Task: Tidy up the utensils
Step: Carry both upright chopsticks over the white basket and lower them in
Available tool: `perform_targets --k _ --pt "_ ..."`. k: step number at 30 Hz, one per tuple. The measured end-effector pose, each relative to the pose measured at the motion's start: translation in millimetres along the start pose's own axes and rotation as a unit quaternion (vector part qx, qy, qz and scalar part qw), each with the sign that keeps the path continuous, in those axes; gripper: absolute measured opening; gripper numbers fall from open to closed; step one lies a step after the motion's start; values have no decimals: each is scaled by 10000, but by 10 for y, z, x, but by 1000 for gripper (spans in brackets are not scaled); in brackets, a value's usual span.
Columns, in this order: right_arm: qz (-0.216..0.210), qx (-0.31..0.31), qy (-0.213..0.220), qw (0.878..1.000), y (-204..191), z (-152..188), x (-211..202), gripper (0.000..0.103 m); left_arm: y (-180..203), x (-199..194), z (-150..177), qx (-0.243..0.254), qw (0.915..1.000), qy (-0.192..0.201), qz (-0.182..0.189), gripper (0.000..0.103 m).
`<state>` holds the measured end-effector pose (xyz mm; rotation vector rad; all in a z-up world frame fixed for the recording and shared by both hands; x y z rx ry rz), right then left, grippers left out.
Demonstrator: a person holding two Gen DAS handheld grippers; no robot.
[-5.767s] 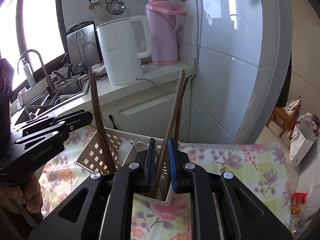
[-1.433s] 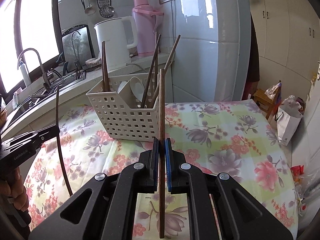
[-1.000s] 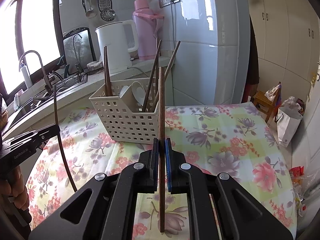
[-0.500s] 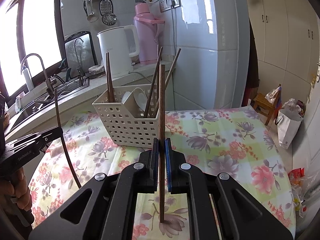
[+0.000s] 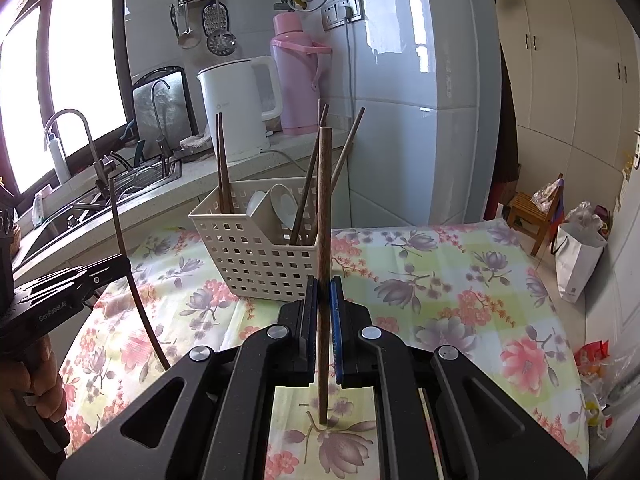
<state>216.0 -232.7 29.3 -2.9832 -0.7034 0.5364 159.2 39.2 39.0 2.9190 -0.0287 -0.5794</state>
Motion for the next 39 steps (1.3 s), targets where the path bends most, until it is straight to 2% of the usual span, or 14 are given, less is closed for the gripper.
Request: perform_targets --k 18,24,28,34,39 --pt "-38 -39 71 10000 -34 -25 -20 8 44 -10 -59 75 9999 71 47 6" --pt "-115 -129 175 9997 -69 -152 -27 8 64 -6 -169 128 9997 151 109 6" --pt "-265 -187 236 9992 -97 -326 -12 8 99 -24 -333 168 9993 227 235 6" --pt "-507 -332 401 9974 -159 -749 -2 8 216 -101 -755 371 9974 387 483 6" --pt "-525 -457 595 9958 -188 -1077 53 8 292 -180 -1156 592 9946 731 442 6"
Point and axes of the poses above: each gripper's, at about its wrist camera, not at the fingertips, and x roughly the way its jaws point, y to its right, z to its underside, the point moved 2 cm from there along x, roughly the way its jaws point, and after that the axes turned 13 degrees about y, right-handed, at the moved point
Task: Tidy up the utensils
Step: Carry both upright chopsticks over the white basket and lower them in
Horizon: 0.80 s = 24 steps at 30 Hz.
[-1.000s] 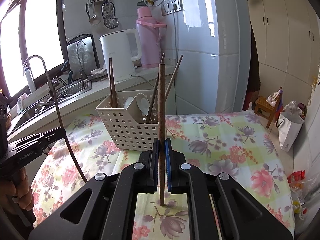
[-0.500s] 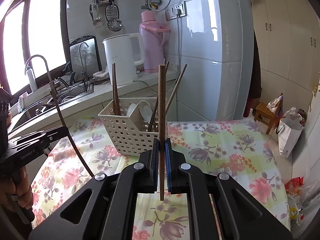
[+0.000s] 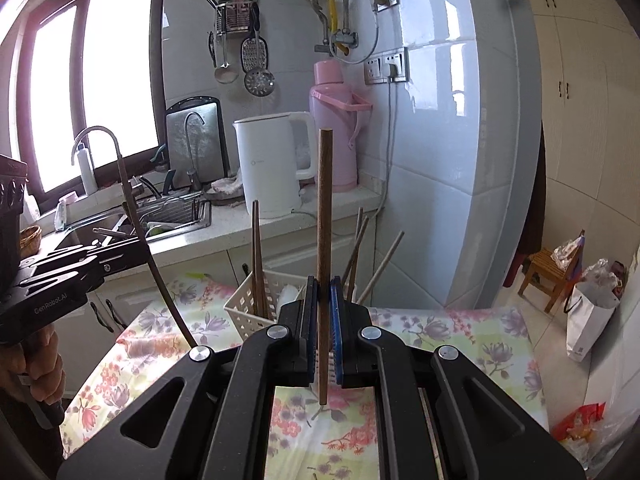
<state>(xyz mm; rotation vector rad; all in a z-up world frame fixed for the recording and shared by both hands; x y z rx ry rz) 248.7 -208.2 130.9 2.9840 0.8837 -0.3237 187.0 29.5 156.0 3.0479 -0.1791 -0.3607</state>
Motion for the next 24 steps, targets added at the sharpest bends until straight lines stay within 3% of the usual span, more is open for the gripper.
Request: perform_targets --k 10,24 --pt "8 86 147 9999 86 -274 285 8 -6 183 -521 157 9992 360 -20 6" --pt "-30 92 -8 10000 61 -258 666 8 -118 627 -548 98 9994 299 -153 6"
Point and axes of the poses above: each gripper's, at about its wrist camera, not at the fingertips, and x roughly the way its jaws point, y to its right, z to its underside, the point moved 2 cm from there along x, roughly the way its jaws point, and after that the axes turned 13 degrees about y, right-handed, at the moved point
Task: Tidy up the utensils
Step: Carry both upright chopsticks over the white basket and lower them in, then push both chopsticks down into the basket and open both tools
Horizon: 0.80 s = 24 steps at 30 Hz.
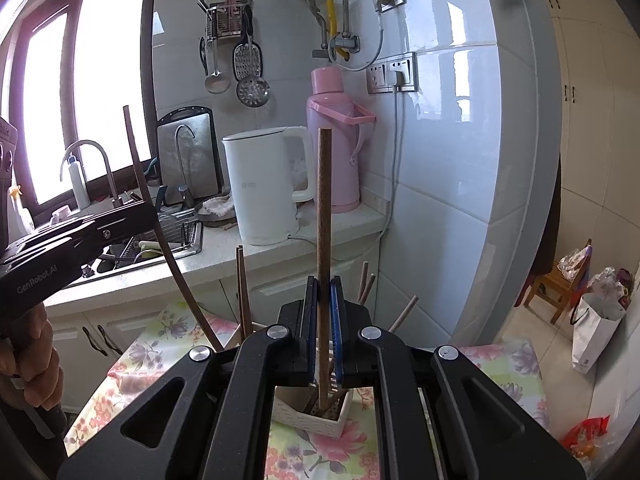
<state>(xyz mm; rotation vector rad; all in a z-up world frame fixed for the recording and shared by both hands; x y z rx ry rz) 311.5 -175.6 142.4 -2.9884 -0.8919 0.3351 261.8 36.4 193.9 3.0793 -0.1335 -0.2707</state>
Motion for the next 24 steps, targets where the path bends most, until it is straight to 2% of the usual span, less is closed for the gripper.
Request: perform_targets --k 4,24 --pt "4 15 -96 10000 6 46 105 8 -44 97 58 39 9999 -31 -147 6" --pt "3 11 -598 9982 40 442 355 8 -119 490 588 -121 9982 -545 -202 6"
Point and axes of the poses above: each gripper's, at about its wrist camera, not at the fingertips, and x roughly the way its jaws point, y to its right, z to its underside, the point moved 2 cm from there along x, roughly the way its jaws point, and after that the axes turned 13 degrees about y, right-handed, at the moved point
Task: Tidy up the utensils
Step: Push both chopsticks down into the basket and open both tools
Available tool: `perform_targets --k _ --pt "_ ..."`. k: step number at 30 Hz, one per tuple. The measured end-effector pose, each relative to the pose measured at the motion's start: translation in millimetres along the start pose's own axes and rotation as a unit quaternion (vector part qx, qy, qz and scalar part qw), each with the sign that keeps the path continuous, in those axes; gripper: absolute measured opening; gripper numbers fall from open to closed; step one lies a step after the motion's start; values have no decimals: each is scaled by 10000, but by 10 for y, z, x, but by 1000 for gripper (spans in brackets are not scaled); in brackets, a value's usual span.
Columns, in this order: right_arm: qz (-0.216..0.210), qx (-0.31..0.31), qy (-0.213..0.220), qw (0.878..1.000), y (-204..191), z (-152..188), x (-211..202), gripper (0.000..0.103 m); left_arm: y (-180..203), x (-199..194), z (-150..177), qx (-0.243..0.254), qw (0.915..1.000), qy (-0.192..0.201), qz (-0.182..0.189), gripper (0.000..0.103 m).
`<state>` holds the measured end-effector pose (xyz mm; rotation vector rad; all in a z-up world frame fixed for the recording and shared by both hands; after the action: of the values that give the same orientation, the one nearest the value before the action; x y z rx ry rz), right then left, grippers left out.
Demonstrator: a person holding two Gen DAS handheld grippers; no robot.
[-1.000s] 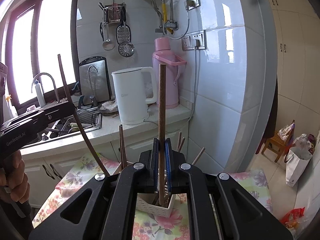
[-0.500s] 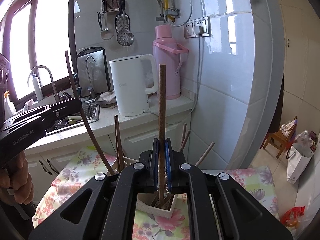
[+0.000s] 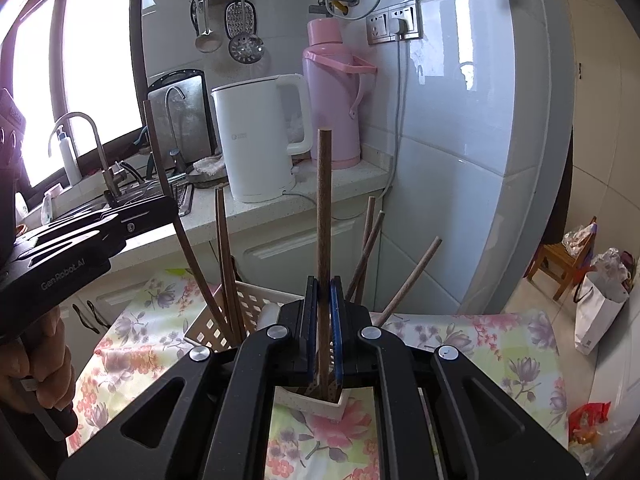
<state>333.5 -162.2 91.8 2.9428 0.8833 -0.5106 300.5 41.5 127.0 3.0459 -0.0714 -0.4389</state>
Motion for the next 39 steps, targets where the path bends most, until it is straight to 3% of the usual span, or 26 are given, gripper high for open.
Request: perform_targets --k 25,39 --pt "53 -3 -266 9996 -21 250 236 8 21 409 503 -88 9963 -853 -14 6" --pt "133 -99 -154 9997 -37 250 394 8 -76 573 508 -220 9949 -972 -171 6"
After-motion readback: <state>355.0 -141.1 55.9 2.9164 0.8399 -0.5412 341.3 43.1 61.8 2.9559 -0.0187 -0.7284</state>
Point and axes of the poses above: each gripper's, at about its wrist camera, not at the fingertips, and x roughly the way its jaws point, y to its right, z to its underside, the point moved 2 cm from there along x, roughly the way its jaws point, and after that the axes turned 13 degrees about y, right-handed, at the moved point
